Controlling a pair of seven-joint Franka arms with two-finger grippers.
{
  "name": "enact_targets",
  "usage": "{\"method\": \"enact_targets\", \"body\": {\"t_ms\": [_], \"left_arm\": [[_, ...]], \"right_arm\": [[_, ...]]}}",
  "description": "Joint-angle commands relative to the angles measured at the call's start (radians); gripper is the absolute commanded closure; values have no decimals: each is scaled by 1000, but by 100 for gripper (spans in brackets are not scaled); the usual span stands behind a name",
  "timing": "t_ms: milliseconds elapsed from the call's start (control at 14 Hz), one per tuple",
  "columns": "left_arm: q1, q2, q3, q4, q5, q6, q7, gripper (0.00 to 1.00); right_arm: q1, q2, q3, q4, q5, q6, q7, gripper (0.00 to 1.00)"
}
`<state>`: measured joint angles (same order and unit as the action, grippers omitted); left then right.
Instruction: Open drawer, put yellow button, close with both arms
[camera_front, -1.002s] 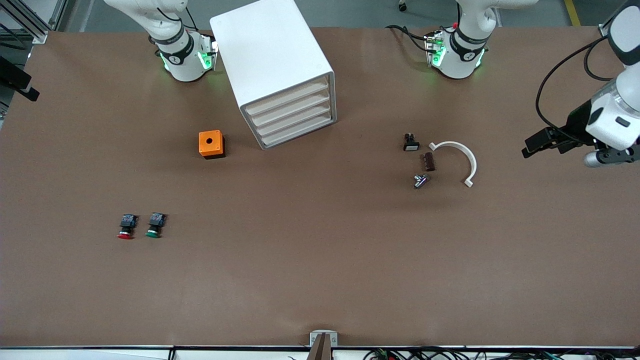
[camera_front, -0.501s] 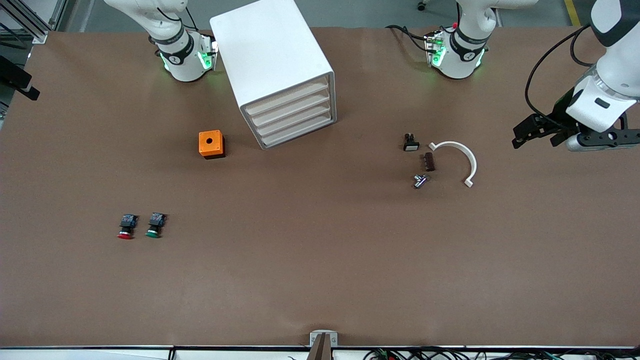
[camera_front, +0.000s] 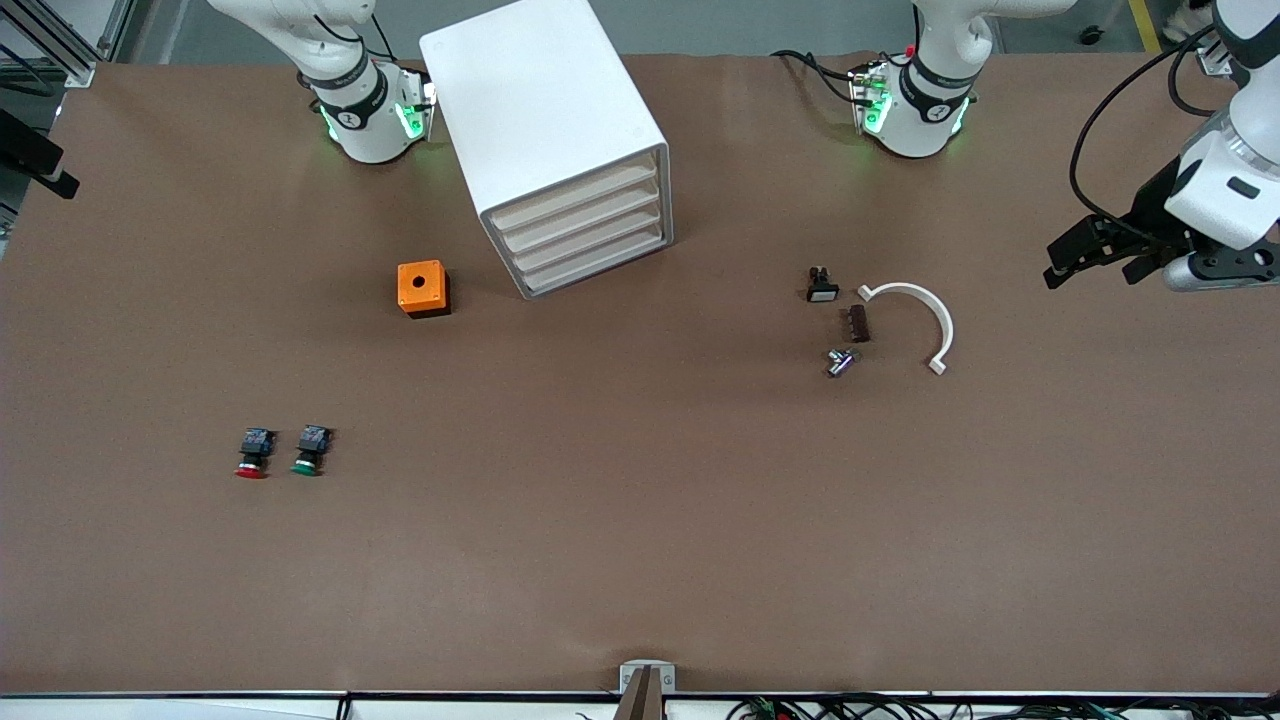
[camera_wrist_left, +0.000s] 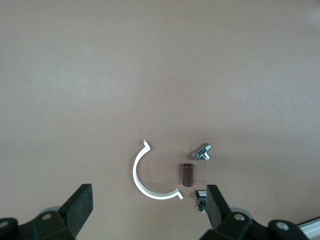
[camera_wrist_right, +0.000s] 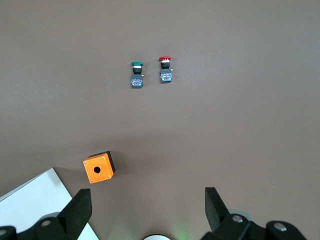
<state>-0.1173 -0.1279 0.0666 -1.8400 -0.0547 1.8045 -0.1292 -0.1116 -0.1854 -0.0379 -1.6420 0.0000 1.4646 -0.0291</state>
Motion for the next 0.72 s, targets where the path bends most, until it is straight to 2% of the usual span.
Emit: {"method": "enact_targets", "body": {"t_ms": [0, 430, 644], "left_arm": [[10, 25, -4, 71, 21, -51, 2, 0], [7, 25, -7, 73, 21, -85, 8, 0], [14, 27, -4, 103, 21, -91, 13, 0]], "right_arm": [[6, -26, -4, -21, -9, -3, -8, 0], [6, -26, -4, -21, -9, -4, -8, 0], [7, -26, -4, -21, -9, -4, -8, 0]]}}
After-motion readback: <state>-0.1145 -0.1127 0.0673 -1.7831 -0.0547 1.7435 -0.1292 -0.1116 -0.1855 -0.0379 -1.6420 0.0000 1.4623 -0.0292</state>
